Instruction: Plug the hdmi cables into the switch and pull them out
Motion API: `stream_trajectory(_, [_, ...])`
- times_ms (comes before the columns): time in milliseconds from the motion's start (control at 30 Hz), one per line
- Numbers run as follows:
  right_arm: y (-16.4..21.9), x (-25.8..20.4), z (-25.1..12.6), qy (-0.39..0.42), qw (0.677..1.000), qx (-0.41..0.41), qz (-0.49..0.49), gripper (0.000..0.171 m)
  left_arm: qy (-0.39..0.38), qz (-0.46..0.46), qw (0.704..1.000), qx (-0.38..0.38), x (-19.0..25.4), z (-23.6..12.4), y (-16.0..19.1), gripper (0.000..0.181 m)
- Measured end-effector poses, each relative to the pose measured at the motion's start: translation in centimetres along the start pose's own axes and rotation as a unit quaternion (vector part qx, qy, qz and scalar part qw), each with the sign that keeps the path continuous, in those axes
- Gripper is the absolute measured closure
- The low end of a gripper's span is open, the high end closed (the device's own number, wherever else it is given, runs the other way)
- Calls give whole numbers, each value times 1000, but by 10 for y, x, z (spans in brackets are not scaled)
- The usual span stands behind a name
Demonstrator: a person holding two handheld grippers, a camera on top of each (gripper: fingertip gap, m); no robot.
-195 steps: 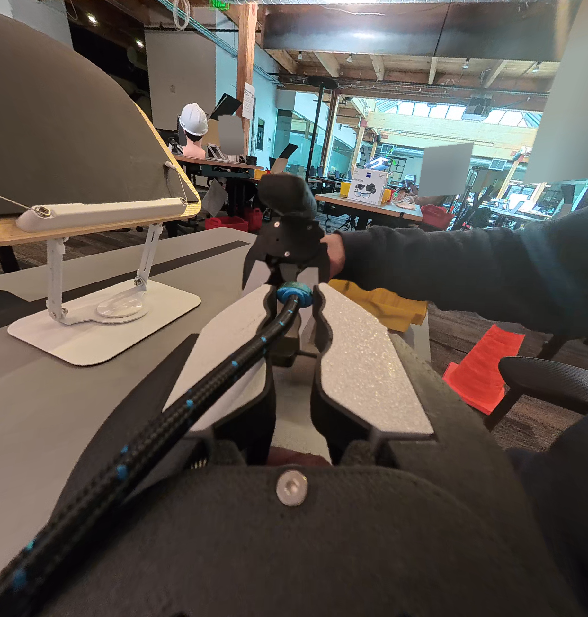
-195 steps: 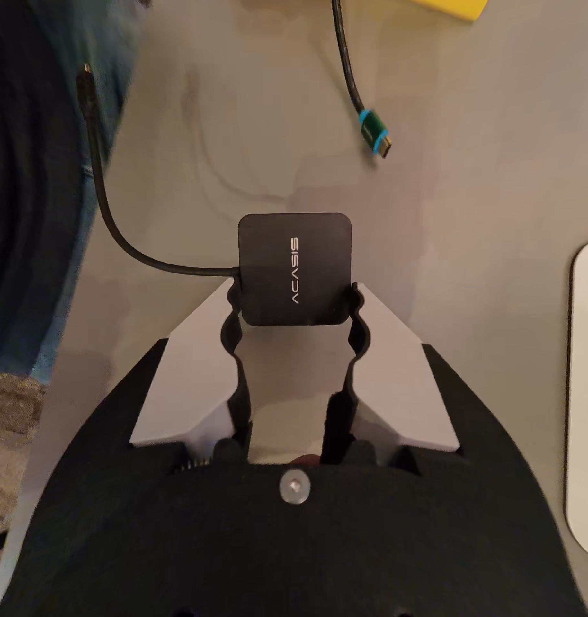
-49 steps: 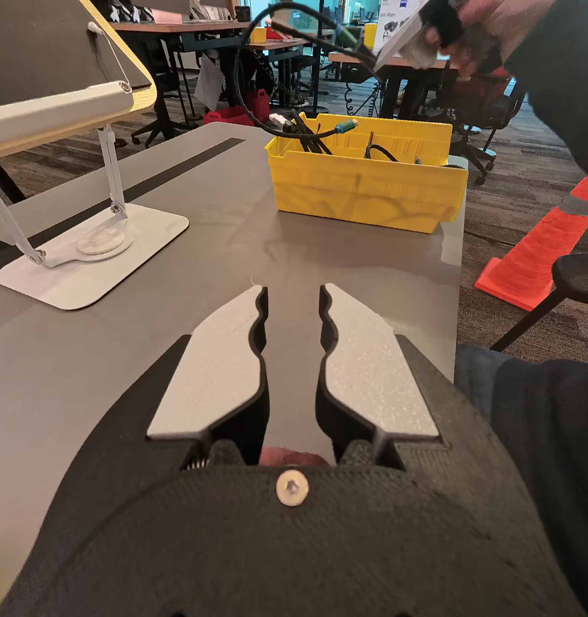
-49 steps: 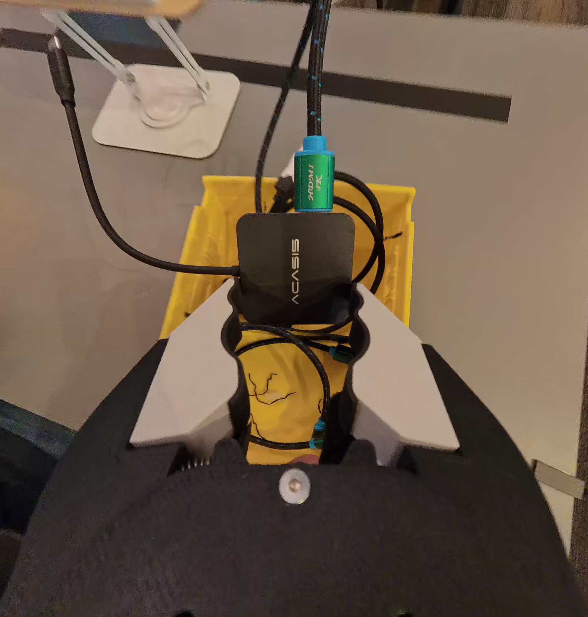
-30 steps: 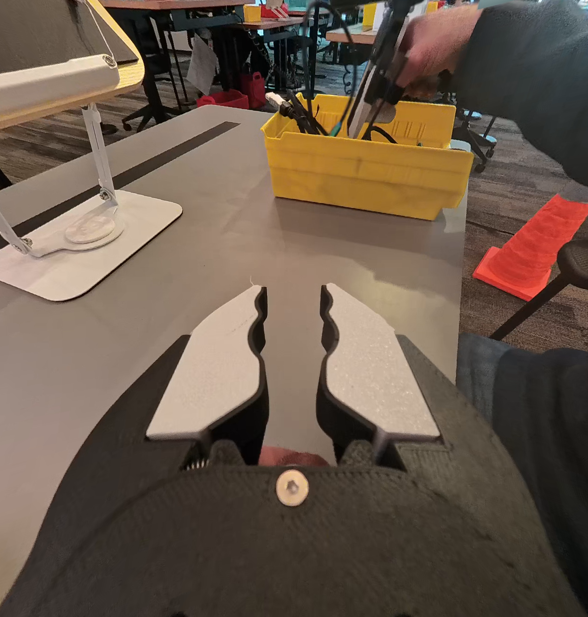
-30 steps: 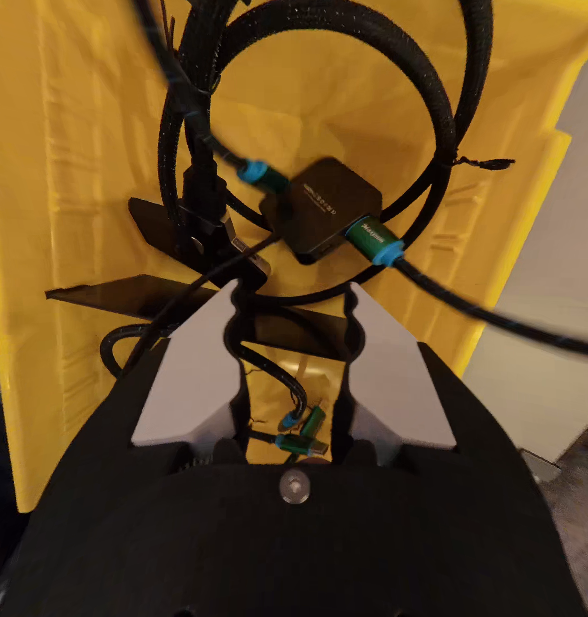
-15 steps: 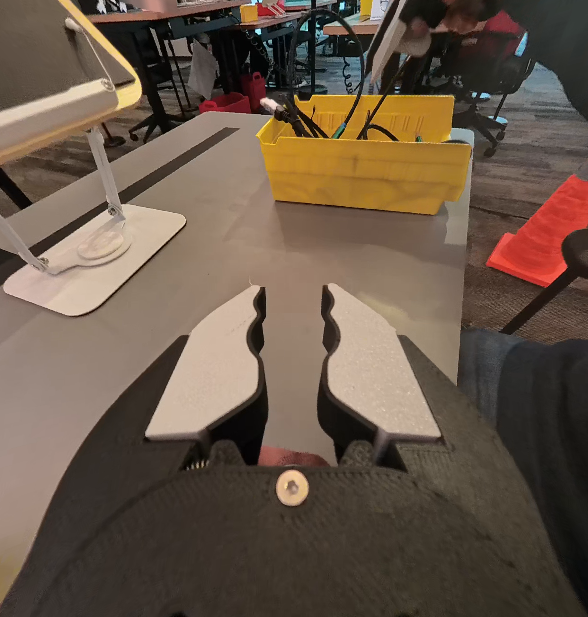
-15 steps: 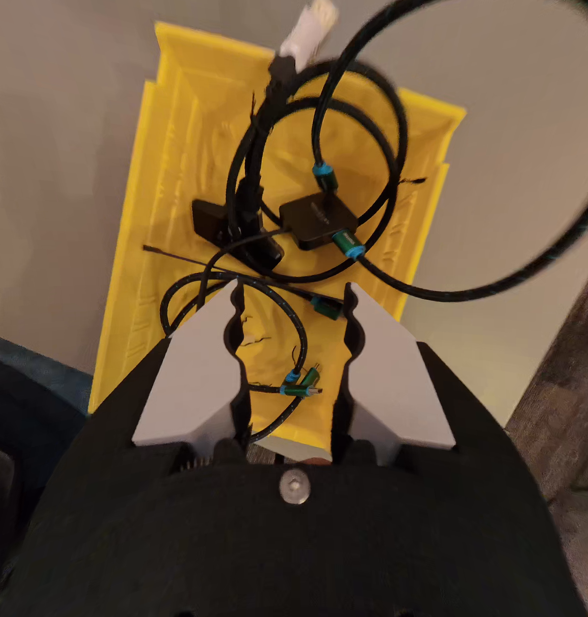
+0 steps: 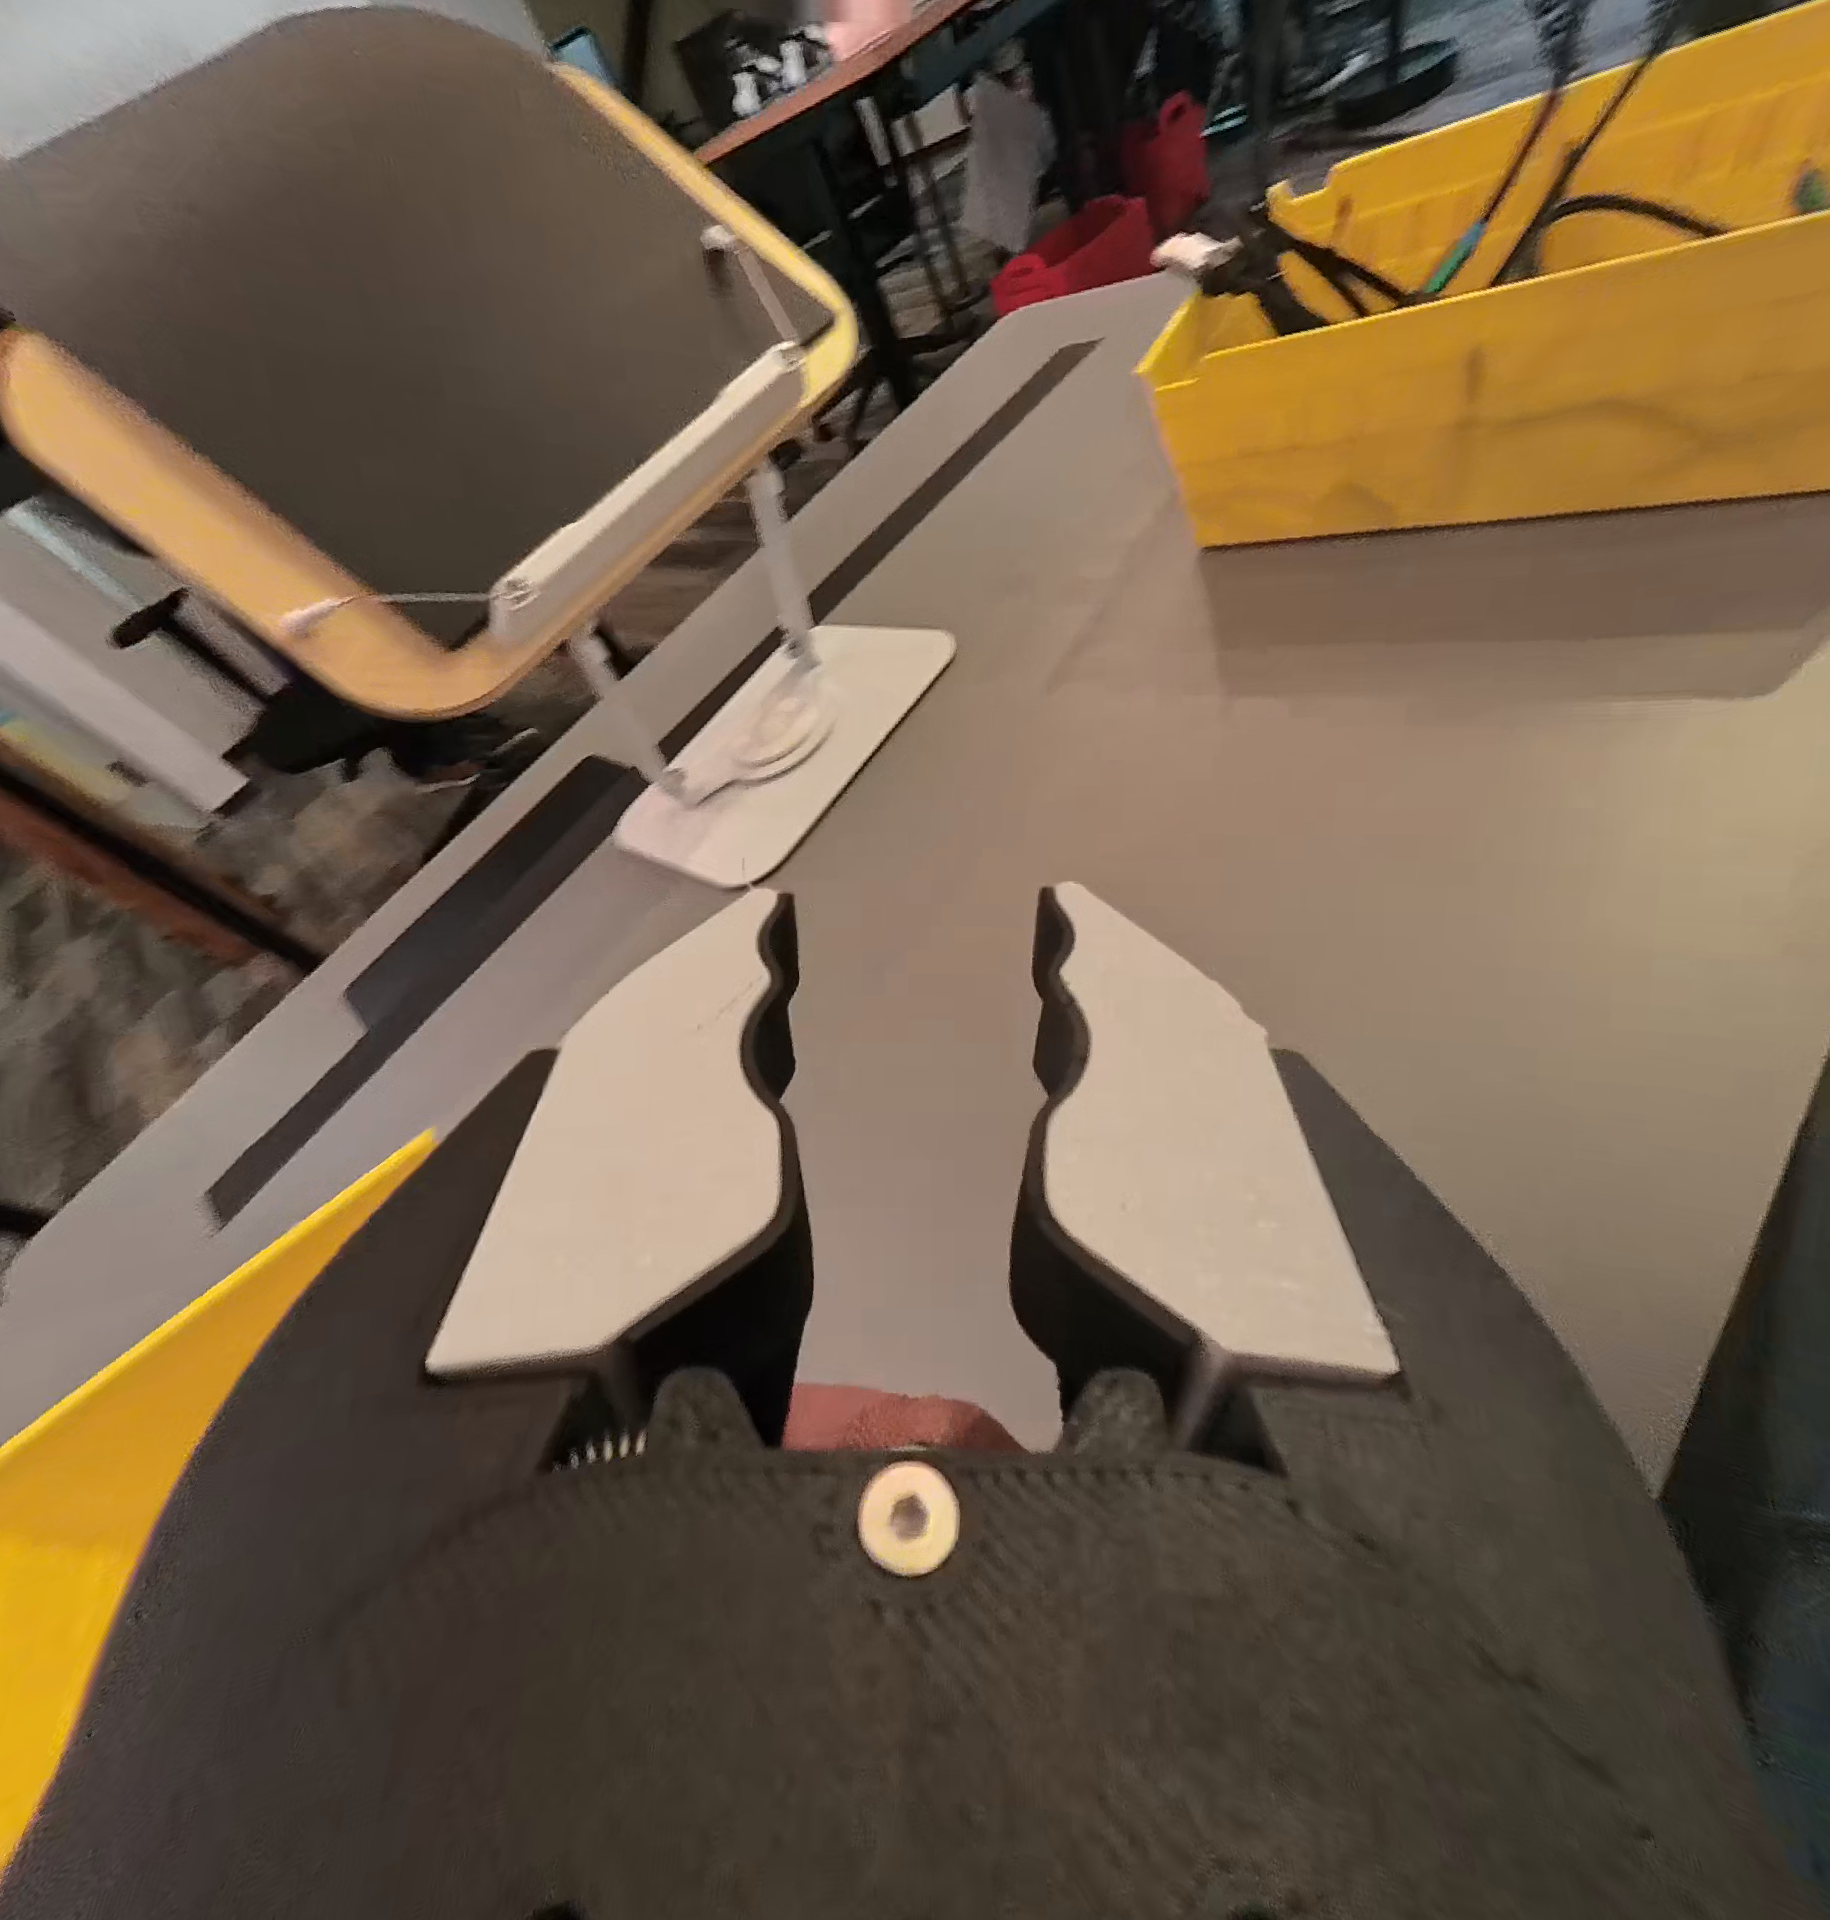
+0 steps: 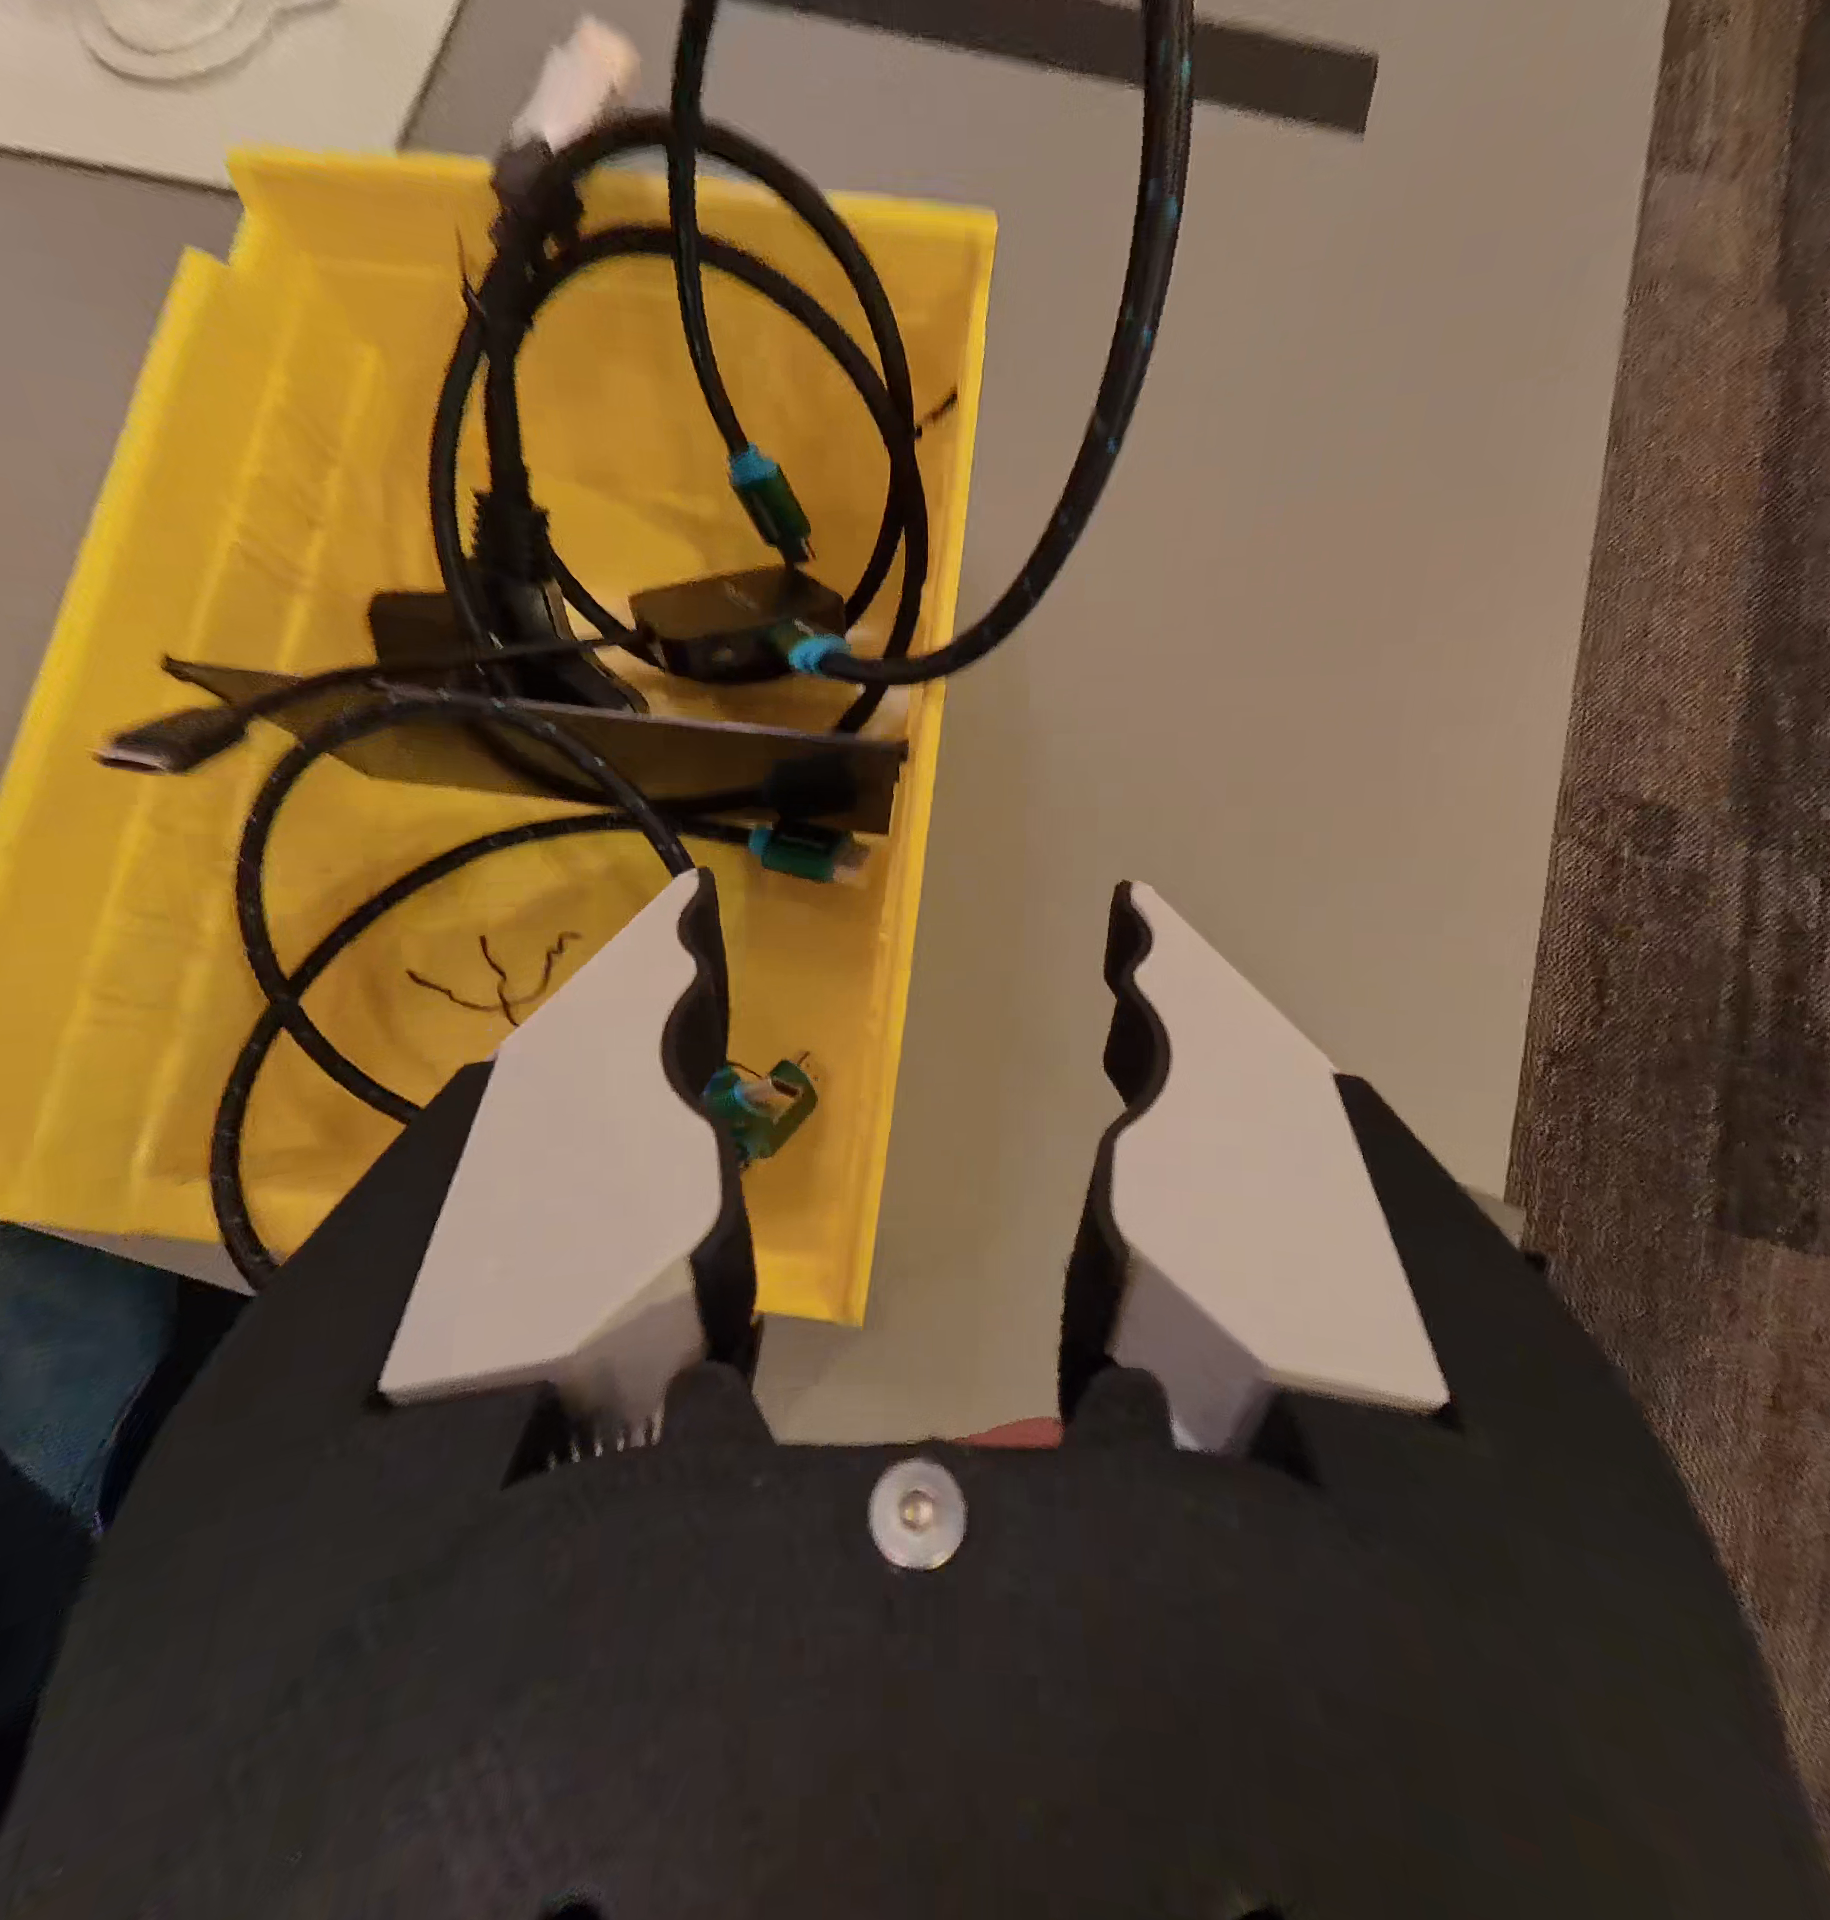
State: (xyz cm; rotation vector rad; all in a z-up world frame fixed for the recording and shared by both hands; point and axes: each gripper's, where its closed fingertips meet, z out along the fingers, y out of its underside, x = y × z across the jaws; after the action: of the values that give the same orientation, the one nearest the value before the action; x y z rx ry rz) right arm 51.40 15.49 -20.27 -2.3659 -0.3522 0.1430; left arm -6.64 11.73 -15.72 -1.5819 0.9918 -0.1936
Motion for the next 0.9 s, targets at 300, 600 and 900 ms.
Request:
stream_trajectory(300, [50, -8, 33, -28, 995, -91, -26, 101, -173, -37, 980, -86, -98, -93, 51, 131])
stream_trajectory(600, [60, -21, 55, -49, 992, -106, -51, 145, -302, -88, 919, -238, -179, -183, 155, 115])
stream_trajectory(900, [60, -26, 64, -34, 992, -109, -52, 164, -296, -159, 893, -299, -219, -223, 239, 119])
